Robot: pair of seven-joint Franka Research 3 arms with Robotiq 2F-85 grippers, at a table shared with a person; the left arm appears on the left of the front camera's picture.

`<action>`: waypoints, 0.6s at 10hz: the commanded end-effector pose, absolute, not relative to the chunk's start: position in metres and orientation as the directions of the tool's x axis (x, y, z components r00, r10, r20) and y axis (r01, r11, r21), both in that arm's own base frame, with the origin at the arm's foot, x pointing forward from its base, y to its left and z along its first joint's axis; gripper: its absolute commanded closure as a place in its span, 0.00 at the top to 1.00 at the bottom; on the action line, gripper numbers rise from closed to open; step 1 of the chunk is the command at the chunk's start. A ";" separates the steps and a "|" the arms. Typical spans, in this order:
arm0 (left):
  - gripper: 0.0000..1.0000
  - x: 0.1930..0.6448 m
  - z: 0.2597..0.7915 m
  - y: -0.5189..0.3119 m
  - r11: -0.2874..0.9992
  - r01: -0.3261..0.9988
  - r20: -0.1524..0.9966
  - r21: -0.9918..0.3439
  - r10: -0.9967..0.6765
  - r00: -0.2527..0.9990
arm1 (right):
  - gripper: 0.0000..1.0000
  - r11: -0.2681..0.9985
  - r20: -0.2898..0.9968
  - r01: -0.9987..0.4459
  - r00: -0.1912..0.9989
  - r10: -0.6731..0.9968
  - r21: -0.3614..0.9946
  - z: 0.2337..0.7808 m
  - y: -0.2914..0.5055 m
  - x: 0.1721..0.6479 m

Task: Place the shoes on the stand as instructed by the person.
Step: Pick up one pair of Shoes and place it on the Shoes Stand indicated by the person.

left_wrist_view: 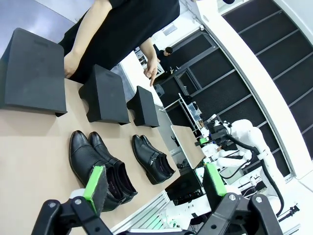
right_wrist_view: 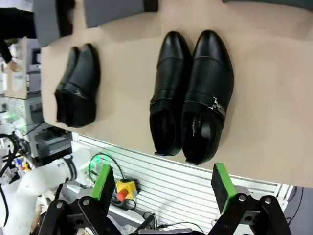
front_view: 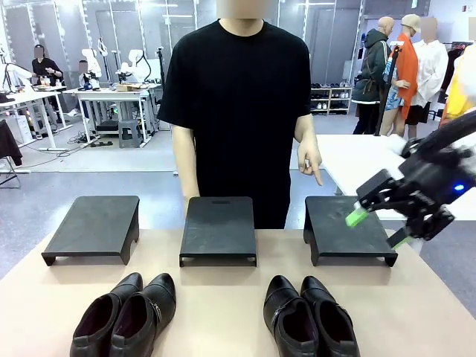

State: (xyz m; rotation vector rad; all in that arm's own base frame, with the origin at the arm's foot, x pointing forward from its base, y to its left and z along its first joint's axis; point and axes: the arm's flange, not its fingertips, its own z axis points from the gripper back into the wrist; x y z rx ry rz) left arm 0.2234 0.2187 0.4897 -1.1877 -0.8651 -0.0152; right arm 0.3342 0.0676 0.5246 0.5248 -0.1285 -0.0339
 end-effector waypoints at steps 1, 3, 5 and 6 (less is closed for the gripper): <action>1.00 0.224 0.490 0.221 0.411 0.466 0.615 -0.783 0.409 0.673 | 1.00 0.903 0.051 0.072 0.993 -0.103 0.423 0.506 0.096 0.345; 1.00 0.224 0.490 0.221 0.411 0.466 0.615 -0.783 0.409 0.673 | 1.00 0.941 0.038 0.131 0.988 -0.150 0.312 0.468 0.122 0.346; 1.00 0.224 0.490 0.221 0.411 0.466 0.615 -0.783 0.409 0.673 | 1.00 0.946 0.017 0.130 0.990 -0.142 0.296 0.441 0.136 0.340; 1.00 0.224 0.490 0.221 0.411 0.466 0.615 -0.783 0.409 0.673 | 1.00 0.948 0.004 0.136 0.990 -0.144 0.289 0.426 0.140 0.339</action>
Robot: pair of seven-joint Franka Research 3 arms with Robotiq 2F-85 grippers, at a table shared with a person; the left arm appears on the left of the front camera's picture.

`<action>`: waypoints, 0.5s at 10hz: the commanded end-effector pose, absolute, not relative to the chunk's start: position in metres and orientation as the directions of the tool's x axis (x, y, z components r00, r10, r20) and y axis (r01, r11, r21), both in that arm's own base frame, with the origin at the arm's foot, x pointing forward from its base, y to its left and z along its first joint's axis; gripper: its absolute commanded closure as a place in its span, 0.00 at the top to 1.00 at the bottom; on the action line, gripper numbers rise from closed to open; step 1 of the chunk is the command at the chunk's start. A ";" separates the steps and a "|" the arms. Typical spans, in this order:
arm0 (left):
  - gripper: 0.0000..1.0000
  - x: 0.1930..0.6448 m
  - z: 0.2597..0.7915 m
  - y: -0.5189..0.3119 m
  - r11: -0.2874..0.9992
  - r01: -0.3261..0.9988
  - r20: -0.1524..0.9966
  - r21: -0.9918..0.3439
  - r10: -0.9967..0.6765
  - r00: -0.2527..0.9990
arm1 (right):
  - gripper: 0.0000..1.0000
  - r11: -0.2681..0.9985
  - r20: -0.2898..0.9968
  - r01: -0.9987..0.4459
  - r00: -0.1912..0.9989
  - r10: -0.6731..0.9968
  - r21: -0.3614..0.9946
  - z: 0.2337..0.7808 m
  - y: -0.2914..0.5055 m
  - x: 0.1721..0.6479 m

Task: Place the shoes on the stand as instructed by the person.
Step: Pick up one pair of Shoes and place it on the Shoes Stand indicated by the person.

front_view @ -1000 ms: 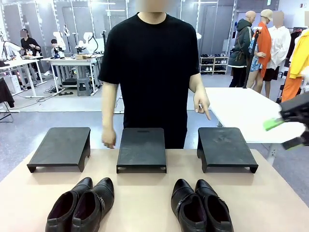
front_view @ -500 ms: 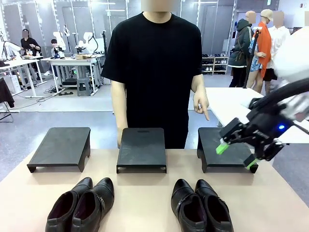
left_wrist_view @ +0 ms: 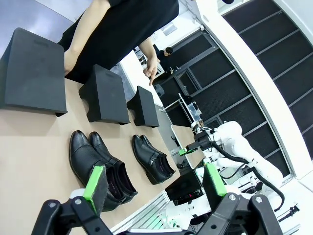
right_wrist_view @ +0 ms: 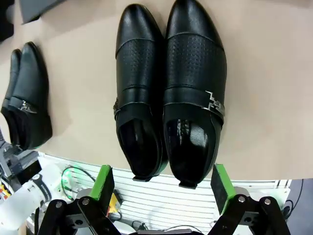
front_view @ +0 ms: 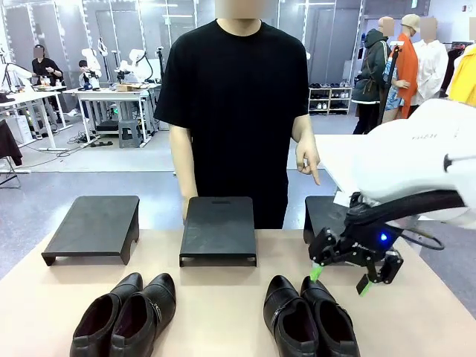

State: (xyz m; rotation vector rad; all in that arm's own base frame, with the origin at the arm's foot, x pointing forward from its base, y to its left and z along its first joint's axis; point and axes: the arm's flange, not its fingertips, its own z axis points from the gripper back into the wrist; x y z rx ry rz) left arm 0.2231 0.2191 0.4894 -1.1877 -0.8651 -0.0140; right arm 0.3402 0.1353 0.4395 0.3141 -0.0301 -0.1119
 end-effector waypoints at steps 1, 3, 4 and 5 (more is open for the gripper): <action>1.00 0.224 0.490 0.221 0.411 0.466 0.615 -0.783 0.409 0.673 | 1.00 0.949 0.004 0.130 0.991 -0.137 0.287 0.417 0.147 0.336; 1.00 0.224 0.490 0.221 0.411 0.466 0.615 -0.783 0.409 0.673 | 1.00 0.970 0.002 0.123 0.992 -0.127 0.207 0.397 0.161 0.334; 1.00 0.224 0.490 0.221 0.411 0.466 0.615 -0.783 0.409 0.673 | 1.00 0.974 -0.025 0.129 0.992 -0.126 0.187 0.386 0.166 0.334; 1.00 0.224 0.490 0.221 0.411 0.466 0.615 -0.783 0.409 0.673 | 1.00 0.980 -0.029 0.136 0.991 -0.133 0.147 0.375 0.168 0.334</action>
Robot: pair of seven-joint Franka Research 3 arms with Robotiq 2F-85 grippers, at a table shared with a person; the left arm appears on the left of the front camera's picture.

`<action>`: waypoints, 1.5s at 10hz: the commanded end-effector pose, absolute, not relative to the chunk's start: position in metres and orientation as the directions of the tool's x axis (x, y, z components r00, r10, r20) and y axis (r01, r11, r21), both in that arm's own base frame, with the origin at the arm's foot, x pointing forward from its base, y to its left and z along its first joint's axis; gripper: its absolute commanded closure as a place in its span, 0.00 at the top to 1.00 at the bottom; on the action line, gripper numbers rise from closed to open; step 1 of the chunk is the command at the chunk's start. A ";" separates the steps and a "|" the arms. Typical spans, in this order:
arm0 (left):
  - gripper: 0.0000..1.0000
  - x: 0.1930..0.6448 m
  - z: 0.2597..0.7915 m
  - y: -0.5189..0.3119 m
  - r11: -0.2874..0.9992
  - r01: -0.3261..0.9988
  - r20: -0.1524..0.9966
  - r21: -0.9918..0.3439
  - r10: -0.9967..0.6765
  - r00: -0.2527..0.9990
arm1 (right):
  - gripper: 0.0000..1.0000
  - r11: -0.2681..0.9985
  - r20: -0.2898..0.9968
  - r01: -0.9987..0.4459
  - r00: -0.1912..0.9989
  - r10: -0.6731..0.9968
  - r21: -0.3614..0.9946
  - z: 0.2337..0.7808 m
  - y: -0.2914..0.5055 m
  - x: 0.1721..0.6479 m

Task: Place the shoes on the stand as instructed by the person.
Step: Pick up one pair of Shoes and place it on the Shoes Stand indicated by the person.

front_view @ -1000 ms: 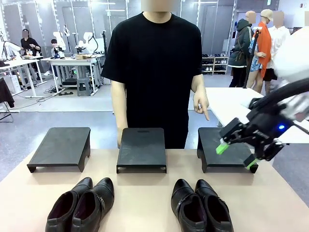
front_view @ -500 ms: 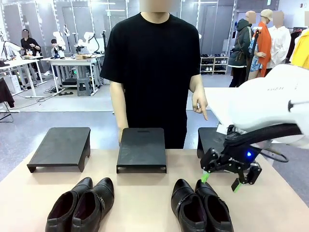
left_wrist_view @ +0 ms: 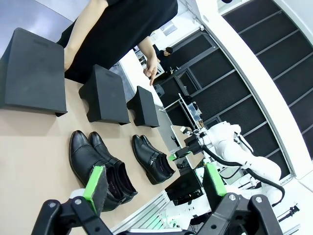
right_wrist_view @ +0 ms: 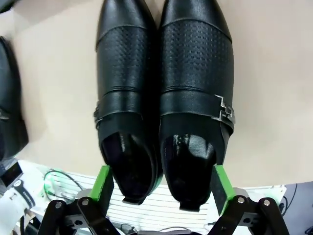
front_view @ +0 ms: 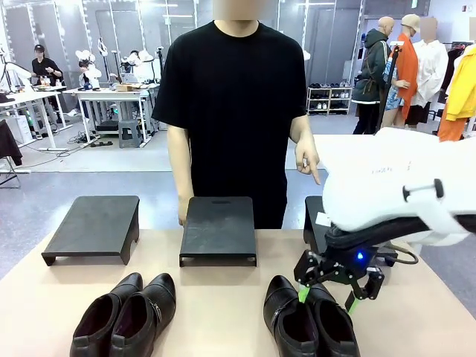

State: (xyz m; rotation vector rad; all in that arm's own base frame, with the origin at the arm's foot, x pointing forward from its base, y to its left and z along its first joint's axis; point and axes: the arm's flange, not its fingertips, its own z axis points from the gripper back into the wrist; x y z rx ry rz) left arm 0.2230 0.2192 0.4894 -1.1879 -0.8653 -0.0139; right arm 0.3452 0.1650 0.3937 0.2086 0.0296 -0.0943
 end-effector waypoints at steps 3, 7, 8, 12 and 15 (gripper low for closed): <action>1.00 0.224 0.490 0.221 0.411 0.466 0.615 -0.783 0.409 0.673 | 1.00 0.987 -0.007 0.138 0.990 -0.138 0.084 0.354 0.178 0.338; 1.00 0.224 0.490 0.221 0.411 0.466 0.615 -0.783 0.409 0.673 | 1.00 0.989 -0.020 0.142 0.990 -0.141 0.051 0.327 0.191 0.335; 1.00 0.224 0.490 0.221 0.411 0.466 0.615 -0.783 0.409 0.673 | 0.72 0.991 0.005 0.131 0.991 -0.132 0.037 0.328 0.193 0.335; 1.00 0.224 0.490 0.221 0.411 0.466 0.615 -0.783 0.409 0.673 | 0.00 0.994 0.005 0.113 0.994 -0.113 -0.002 0.329 0.201 0.333; 1.00 0.224 0.490 0.221 0.411 0.466 0.615 -0.783 0.409 0.673 | 0.00 0.994 0.009 0.105 0.994 -0.105 -0.012 0.330 0.204 0.334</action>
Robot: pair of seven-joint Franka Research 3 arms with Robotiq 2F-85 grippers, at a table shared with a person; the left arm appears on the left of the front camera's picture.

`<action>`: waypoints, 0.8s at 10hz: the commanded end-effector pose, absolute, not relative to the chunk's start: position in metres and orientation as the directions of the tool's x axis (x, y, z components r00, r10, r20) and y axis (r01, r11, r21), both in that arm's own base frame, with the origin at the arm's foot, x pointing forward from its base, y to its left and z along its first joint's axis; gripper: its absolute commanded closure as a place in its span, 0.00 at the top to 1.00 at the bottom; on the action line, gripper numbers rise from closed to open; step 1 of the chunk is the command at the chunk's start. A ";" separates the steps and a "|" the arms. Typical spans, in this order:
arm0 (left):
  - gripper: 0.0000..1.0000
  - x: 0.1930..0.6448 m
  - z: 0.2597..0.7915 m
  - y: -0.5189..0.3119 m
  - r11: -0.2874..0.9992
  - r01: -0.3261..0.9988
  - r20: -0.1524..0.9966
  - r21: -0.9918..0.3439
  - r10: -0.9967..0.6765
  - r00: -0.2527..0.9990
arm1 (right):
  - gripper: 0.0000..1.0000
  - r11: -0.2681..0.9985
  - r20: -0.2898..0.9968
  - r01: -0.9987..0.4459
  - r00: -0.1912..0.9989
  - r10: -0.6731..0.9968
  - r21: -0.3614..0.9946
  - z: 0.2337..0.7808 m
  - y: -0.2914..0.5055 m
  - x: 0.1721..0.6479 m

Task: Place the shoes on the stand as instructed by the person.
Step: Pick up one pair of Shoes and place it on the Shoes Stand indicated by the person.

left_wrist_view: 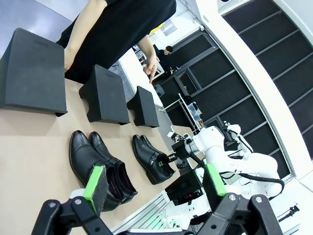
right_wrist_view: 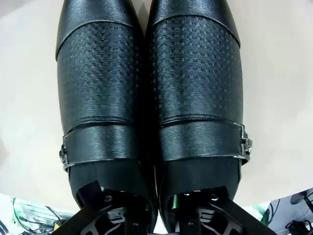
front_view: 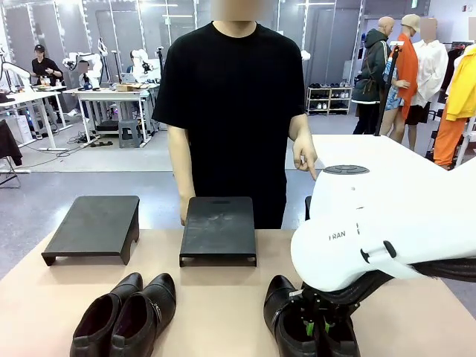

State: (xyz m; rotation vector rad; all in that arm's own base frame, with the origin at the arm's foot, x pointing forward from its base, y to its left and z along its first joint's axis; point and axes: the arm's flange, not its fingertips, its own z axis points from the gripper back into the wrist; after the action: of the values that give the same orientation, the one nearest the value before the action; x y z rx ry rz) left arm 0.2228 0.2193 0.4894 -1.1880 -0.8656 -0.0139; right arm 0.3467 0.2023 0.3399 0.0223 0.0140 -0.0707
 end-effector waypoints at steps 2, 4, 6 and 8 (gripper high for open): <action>1.00 0.224 0.490 0.221 0.411 0.466 0.615 -0.783 0.409 0.673 | 0.00 0.994 0.010 0.105 0.994 -0.104 -0.012 0.327 0.206 0.334; 1.00 0.224 0.490 0.221 0.411 0.466 0.615 -0.783 0.409 0.673 | 0.00 0.994 0.037 0.108 0.993 -0.108 0.001 0.338 0.200 0.334; 1.00 0.224 0.490 0.221 0.411 0.466 0.615 -0.783 0.409 0.673 | 0.00 0.994 0.094 0.105 0.990 -0.108 0.037 0.369 0.186 0.335; 1.00 0.224 0.490 0.221 0.411 0.466 0.615 -0.783 0.409 0.673 | 0.00 0.996 0.167 0.059 0.983 -0.070 0.068 0.426 0.164 0.331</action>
State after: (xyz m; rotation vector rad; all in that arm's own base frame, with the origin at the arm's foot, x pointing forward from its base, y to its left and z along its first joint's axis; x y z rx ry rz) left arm 0.2229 0.2192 0.4893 -1.1882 -0.8651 -0.0142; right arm 0.3479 0.1853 0.3973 0.0588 -0.1079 -0.0924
